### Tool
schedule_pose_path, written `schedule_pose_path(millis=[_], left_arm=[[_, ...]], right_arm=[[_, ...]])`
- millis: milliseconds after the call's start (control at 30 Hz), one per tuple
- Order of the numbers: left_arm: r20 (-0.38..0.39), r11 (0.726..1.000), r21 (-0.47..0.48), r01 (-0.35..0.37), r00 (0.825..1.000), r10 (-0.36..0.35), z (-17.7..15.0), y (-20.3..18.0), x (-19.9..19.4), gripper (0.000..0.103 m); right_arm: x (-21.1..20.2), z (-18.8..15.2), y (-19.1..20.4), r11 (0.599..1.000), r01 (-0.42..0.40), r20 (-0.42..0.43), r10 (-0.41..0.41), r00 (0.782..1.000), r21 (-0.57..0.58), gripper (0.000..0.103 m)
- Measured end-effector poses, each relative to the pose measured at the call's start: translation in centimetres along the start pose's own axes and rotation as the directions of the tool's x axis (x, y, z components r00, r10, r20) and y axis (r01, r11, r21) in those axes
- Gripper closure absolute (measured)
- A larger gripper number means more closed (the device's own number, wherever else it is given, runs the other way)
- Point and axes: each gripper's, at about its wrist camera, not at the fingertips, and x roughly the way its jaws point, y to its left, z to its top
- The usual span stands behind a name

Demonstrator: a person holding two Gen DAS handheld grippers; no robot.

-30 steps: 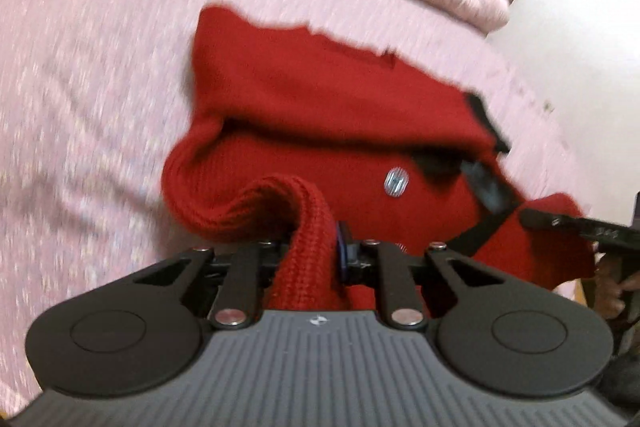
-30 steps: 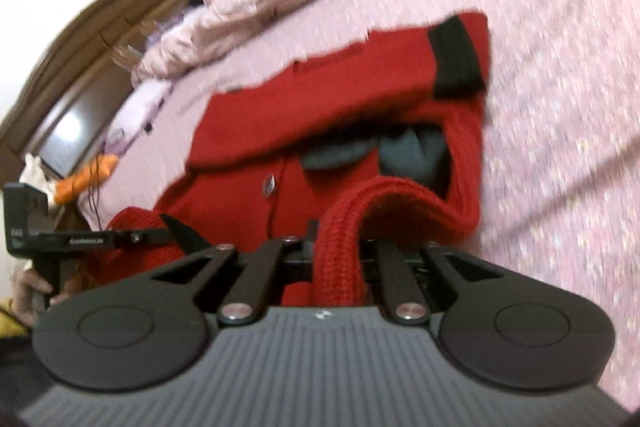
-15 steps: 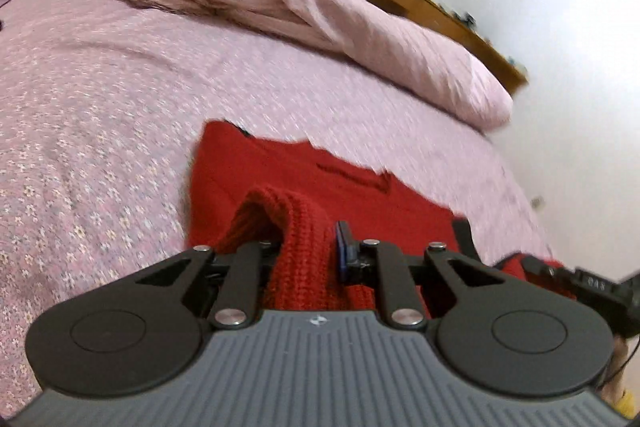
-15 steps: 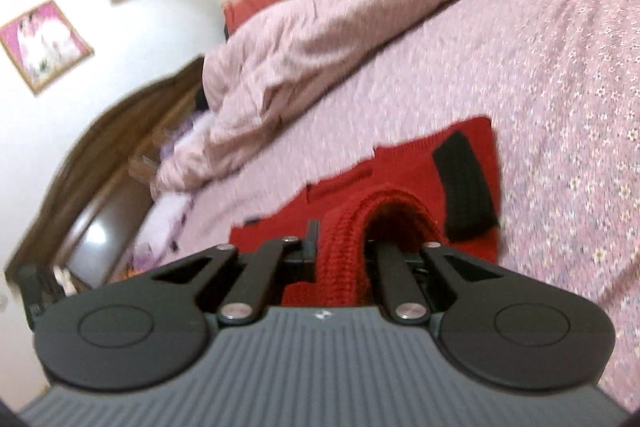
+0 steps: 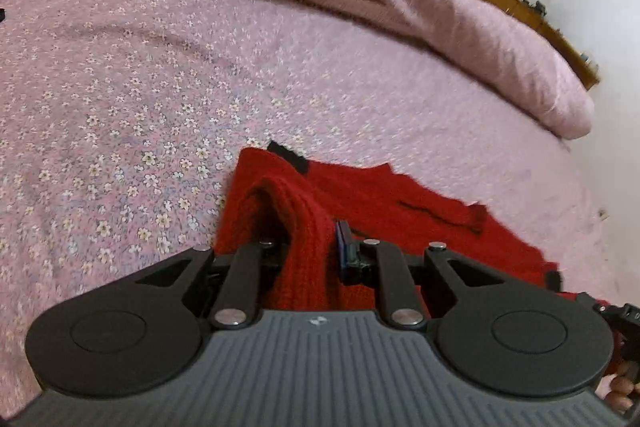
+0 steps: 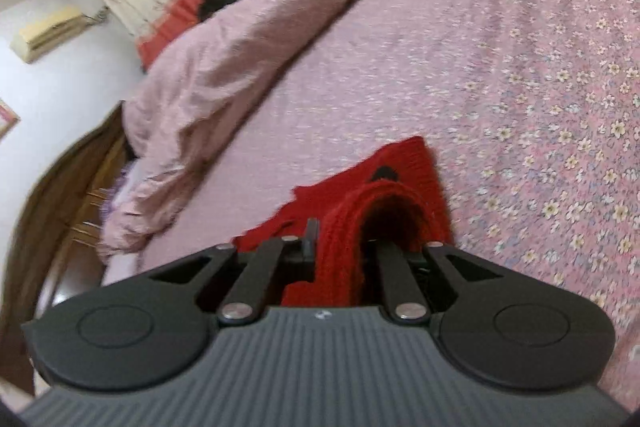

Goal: Fold small clothes
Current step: 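Fold the hem up over the body toward the collar and open both grippers, then move both grippers to the folded edge of the cardigan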

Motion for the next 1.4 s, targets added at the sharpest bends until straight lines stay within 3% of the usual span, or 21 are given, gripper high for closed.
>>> schedule_pose_path(millis=[167, 267, 333, 400, 467, 533, 700, 1000, 1233, 1400], left_arm=[[-0.006, 0.998, 0.056, 0.016, 1.0, -0.016, -0.5, 0.7, 1.0, 0.08], [-0.026, 0.997, 0.073, 0.037, 0.999, -0.035, -0.3, 1.1, 0.2, 0.075], [-0.025, 0.996, 0.079, 0.047, 0.999, -0.045, -0.3, 1.2, -1.0, 0.066], [-0.003, 0.995, 0.086, 0.041, 0.999, -0.041, -0.1, 1.1, -2.3, 0.038], [0.042, 0.996, 0.093, -0.005, 0.999, 0.001, 0.1, 1.0, -3.6, 0.022], [0.078, 0.994, 0.108, -0.031, 0.997, 0.023, 0.3, 0.9, -4.7, 0.022], [0.073, 0.994, 0.097, -0.049, 0.996, 0.042, -0.3, 0.8, -6.0, 0.021], [0.093, 0.997, 0.064, -0.05, 0.995, 0.044, -4.8, 0.4, -9.0, 0.021], [0.079, 1.0, 0.026, 0.005, 0.997, -0.007, -8.5, 0.1, -10.5, 0.021], [0.026, 0.999, -0.009, 0.042, 0.999, -0.042, -9.9, 0.0, -8.8, 0.021]], right_arm=[[2.1, -0.2, -0.7, 0.996, 0.076, -0.036, -0.077, 0.996, -0.038, 0.088], [2.4, -0.7, -0.8, 0.994, 0.074, -0.029, -0.077, 0.997, -0.079, 0.087], [2.1, -0.8, -0.7, 0.992, 0.074, -0.029, -0.077, 0.997, -0.103, 0.085], [1.5, -0.7, -0.6, 0.989, 0.079, -0.027, -0.083, 0.996, -0.123, 0.076], [0.6, -0.7, -0.1, 0.985, 0.09, -0.007, -0.092, 0.996, -0.147, 0.057], [-0.6, -0.9, 0.3, 0.98, 0.105, 0.027, -0.102, 0.994, -0.167, 0.048], [-3.0, -1.1, 1.1, 0.975, 0.114, 0.068, -0.103, 0.992, -0.189, 0.048], [-6.2, -3.4, 1.3, 0.985, 0.114, 0.062, -0.107, 0.992, -0.128, 0.048], [-7.3, -5.7, 1.3, 0.992, 0.082, 0.033, -0.079, 0.996, -0.093, 0.048], [-6.2, -7.3, 1.5, 0.994, 0.053, -0.028, -0.056, 0.998, -0.093, 0.048]])
